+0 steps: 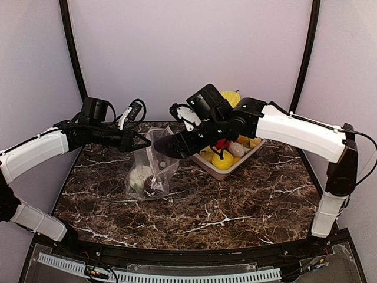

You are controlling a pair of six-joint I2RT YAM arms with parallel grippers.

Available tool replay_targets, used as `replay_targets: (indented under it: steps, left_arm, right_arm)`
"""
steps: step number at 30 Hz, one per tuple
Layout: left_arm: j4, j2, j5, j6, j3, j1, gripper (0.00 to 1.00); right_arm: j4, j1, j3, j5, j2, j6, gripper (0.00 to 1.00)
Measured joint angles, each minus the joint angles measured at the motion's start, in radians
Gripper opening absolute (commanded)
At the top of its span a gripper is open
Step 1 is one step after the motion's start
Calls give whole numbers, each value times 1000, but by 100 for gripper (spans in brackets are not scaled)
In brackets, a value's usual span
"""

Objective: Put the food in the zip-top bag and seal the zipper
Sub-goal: Place the fake vegetable in the zipper food storage bag.

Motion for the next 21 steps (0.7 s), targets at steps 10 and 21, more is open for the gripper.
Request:
replay_targets:
  steps: [10, 21]
  left_arm:
    - [2, 0, 17, -5, -1, 0, 1]
    - [16, 1, 33, -19, -7, 0, 1]
  right_arm:
    - [-64, 8, 188, 83, 171, 9, 64]
    - [-79, 8, 329, 85, 295, -3, 66]
